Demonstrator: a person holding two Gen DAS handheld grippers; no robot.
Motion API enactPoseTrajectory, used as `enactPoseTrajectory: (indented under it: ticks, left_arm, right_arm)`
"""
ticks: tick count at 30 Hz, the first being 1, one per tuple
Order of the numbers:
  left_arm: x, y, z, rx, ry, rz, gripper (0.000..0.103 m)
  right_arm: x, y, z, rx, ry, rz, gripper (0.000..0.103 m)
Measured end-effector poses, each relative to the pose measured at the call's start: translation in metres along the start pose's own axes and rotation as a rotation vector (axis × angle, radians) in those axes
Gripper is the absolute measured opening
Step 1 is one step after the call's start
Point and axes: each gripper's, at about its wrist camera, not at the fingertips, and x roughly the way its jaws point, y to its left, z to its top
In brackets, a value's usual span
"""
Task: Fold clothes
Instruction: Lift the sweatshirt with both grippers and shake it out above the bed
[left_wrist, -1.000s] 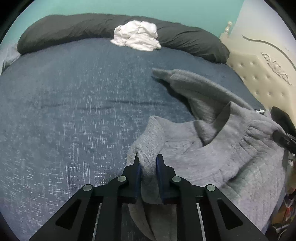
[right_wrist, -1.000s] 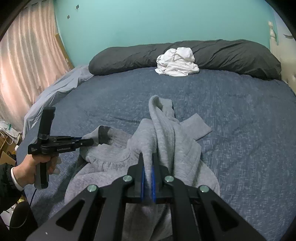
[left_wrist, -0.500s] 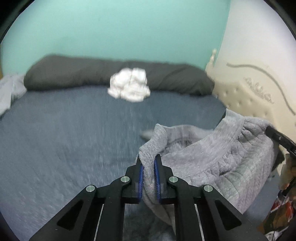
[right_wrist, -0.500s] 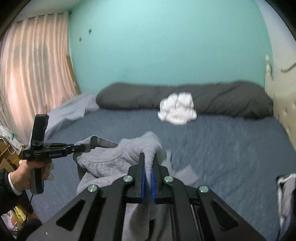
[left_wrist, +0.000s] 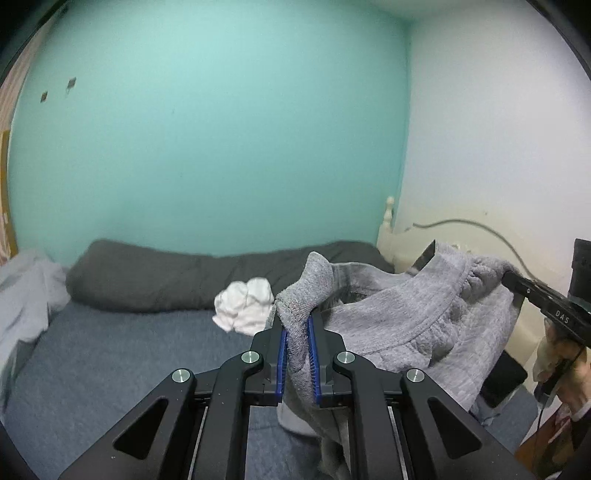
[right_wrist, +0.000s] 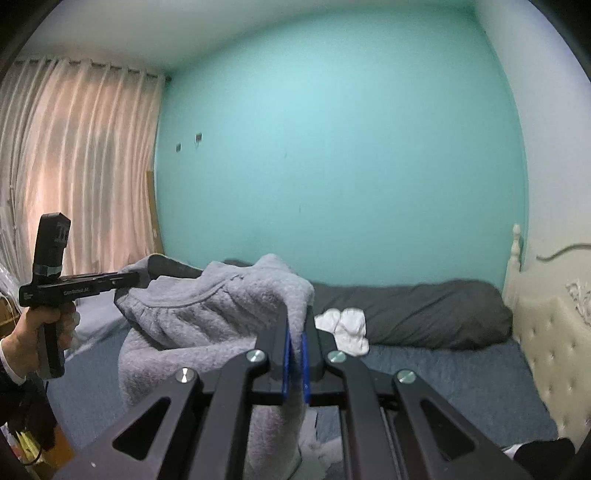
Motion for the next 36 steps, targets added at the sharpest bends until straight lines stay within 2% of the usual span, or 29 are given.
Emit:
enactPoseTrajectory:
  ticks: [4, 13, 19, 31, 36]
  left_arm:
    - [-0.017, -0.007, 0.013, 0.013, -0.010, 0.007, 0.011]
    - [-0.021, 0.000, -0.001, -0.004, 0.033, 0.044, 0.011]
    - [0.006, 0.017, -0.045, -0.045, 0.118, 0.061, 0.011]
    - [0.053, 0.038, -0.116, -0.104, 0.253, 0.073, 0.011]
    - [0.082, 0.063, -0.152, -0.147, 0.319, 0.096, 0.011]
  right_arm:
    - [-0.012, 0.012, 0.018, -0.027, -0.021, 0.007, 0.004]
    - [-0.001, 0.016, 0.018, -0.034, 0.007, 0.042, 0.004]
    - [0.030, 0.019, -0.024, -0.038, 0.111, 0.068, 0.004]
    - [0.060, 0.023, -0.106, 0.044, 0.232, 0.120, 0.004]
    - [0.078, 0.037, -0.152, 0.119, 0.289, 0.190, 0.005]
